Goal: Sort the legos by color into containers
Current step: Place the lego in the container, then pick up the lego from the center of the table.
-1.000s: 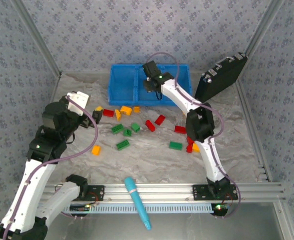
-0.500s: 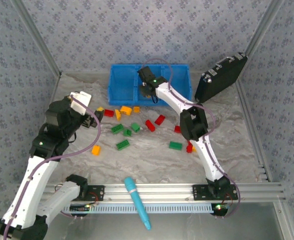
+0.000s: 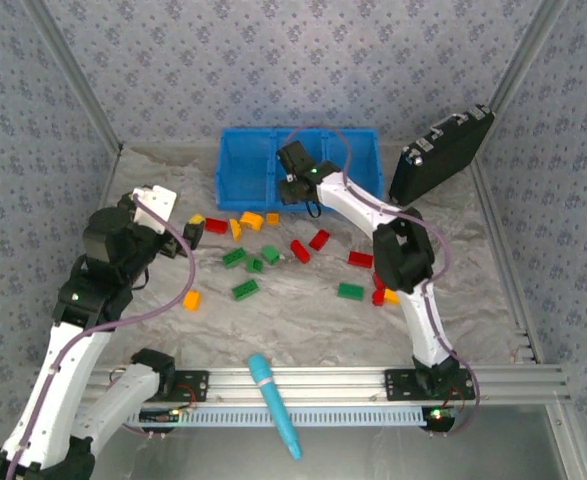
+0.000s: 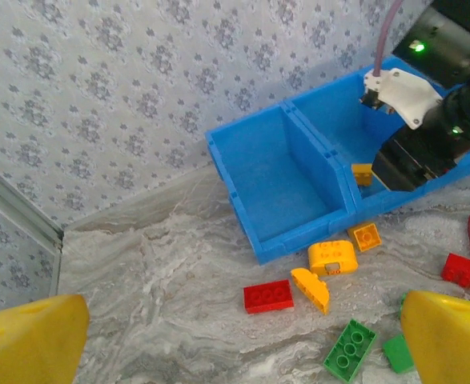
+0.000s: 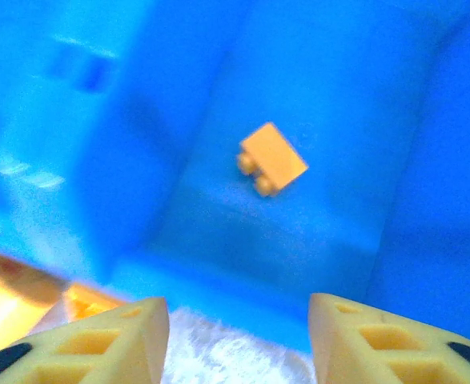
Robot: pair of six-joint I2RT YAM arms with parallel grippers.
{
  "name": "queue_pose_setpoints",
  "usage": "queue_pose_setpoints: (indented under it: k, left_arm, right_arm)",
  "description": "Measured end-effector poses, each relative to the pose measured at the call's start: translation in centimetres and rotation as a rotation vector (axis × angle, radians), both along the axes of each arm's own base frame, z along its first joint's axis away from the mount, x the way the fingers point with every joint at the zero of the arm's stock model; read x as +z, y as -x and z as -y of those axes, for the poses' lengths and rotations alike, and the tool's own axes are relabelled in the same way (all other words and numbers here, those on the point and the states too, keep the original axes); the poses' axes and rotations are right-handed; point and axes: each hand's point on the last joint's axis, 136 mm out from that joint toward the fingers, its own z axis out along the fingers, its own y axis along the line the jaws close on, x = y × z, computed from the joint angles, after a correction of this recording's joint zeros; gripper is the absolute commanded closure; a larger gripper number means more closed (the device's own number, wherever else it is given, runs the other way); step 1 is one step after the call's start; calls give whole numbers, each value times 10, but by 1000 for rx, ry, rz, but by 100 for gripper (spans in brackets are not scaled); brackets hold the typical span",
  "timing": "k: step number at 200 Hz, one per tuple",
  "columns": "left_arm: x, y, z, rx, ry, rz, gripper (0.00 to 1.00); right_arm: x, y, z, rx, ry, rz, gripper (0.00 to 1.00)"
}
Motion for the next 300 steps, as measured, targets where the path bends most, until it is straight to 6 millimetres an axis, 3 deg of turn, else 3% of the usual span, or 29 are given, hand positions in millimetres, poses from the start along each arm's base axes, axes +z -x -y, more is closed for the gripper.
queue_pose_setpoints:
  k: [28,44,65,88,116,170,194,236,261,300]
  left_arm:
    - [4,7,0,-14,13,21,0]
    - [6,10,2,-26,23,29,0]
    - [6,11,4,-37,33,26,0]
    - [8,16,7,-58,51,31,0]
    - [13,26,9,-76,75,44,0]
    - [19,39,7,-88,97,67,0]
    - [19,40,7,-89,97,66,0]
    - [19,40,6,-89,97,67,0]
    - [19,40,6,-89,97,65,0]
    - [20,42,6,-90,95,61,0]
  right_arm:
    - [28,46,-24,57,-121,2,33]
    - [30,71,-40,87,-166,-16,31]
    - [11,100,-59,119,-187,-65,28]
    - [-19,121,-68,143,-176,-120,24]
    - [-45,122,-72,146,-159,-144,25]
    - [-73,121,-70,141,-108,-167,34]
    - [-77,120,-67,133,-96,-168,35]
    - [-85,117,-67,121,-79,-167,46]
    - [-101,117,-64,112,-46,-183,57]
    - [-97,115,-64,115,-38,-177,70]
